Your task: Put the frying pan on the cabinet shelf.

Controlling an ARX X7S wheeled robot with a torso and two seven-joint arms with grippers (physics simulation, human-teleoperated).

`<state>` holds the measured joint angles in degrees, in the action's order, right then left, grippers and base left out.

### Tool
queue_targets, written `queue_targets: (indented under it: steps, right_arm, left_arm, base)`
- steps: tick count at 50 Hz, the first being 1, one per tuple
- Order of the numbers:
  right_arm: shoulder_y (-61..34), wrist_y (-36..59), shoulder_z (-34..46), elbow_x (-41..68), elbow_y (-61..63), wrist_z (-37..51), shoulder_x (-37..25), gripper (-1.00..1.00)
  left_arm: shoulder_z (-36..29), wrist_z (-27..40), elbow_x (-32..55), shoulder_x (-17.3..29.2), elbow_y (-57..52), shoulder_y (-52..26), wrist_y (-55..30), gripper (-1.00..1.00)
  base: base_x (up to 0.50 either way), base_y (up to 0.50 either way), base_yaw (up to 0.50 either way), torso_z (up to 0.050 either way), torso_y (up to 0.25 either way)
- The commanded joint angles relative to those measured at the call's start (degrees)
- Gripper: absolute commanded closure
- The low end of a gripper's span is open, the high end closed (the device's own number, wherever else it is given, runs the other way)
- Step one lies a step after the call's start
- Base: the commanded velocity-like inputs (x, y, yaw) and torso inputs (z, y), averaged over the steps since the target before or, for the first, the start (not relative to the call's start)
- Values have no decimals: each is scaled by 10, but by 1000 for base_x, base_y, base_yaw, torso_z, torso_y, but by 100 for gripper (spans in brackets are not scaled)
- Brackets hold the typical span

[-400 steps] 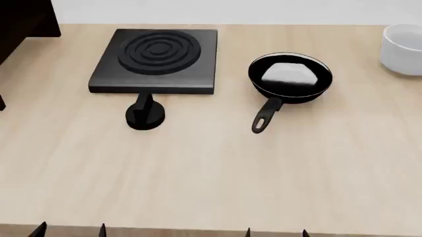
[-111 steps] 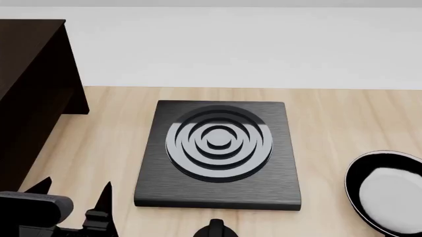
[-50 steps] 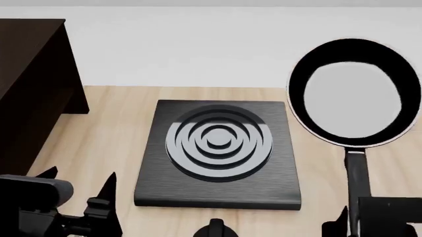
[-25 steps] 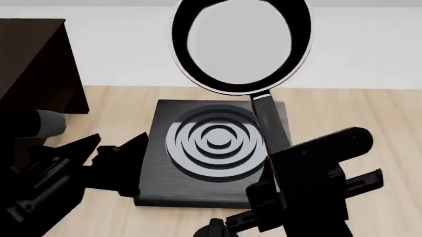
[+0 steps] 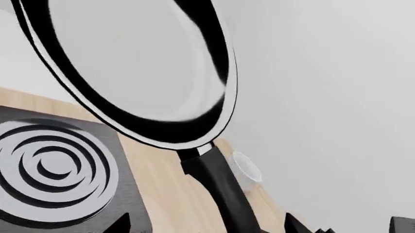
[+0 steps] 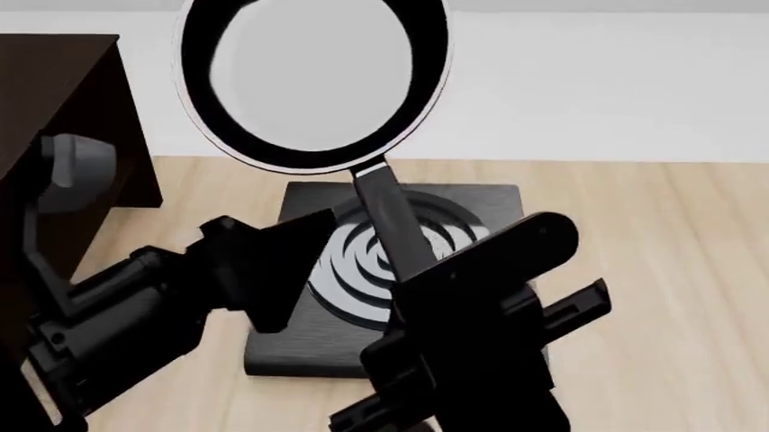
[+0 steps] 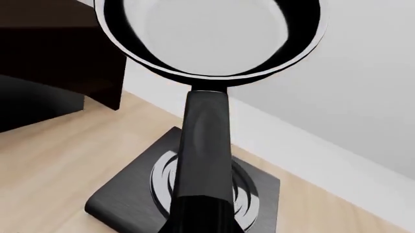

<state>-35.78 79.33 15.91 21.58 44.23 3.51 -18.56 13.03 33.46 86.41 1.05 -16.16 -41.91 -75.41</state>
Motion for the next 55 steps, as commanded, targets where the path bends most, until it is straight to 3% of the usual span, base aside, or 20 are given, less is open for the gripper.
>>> queue_targets:
  steps: [1, 19, 55]
  right_arm:
    - [-18, 2, -6, -41, 23, 5, 12, 100]
    - [1, 14, -8, -30, 60, 12, 18, 100]
    - [76, -67, 10, -26, 58, 15, -7, 100]
  left_arm:
    - [-37, 23, 75, 2, 13, 4, 42, -100]
    - [-92, -17, 40, 10, 51, 20, 105, -100]
    - [-155, -65, 11, 24, 99, 17, 177, -100]
  base:
    - [0, 0, 0, 0, 0]
    - [0, 0, 0, 1, 2]
    - [0, 0, 0, 1, 2]
